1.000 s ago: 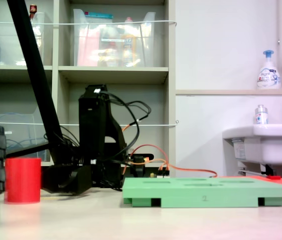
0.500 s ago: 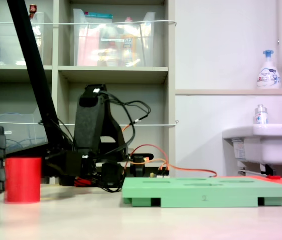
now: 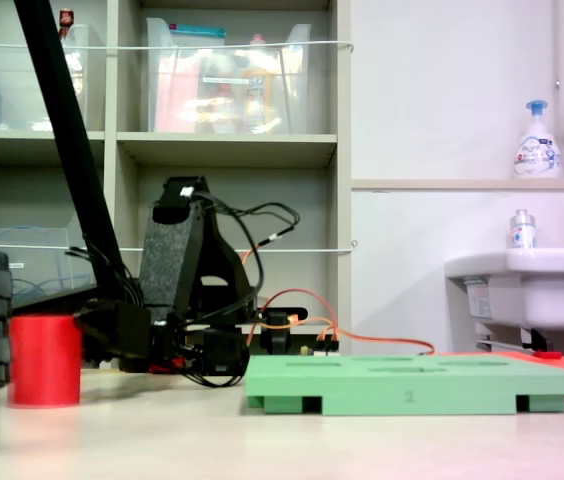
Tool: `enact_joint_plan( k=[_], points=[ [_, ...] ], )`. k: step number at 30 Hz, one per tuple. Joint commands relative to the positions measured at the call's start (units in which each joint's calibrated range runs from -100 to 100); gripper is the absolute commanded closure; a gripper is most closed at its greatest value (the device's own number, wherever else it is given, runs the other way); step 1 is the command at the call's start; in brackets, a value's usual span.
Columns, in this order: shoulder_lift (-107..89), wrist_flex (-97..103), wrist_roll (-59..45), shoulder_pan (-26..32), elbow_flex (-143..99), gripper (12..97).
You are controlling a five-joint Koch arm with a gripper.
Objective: Put the cylinder block into the corresponding hole
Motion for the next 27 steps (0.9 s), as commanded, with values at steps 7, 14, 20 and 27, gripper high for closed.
enact_joint_plan(
  k=[7,14,20,27],
  points=[
    [2.27,0.08,0.63,0.00,3.48,35.4],
    [2.69,-0.20,0.68,-0.15,2.78,59.2],
    [2.13,-0.30,0.73,-0.05,2.28,62.0],
    [2.55,-3.29,2.15,0.15,2.38,39.9]
  ],
)
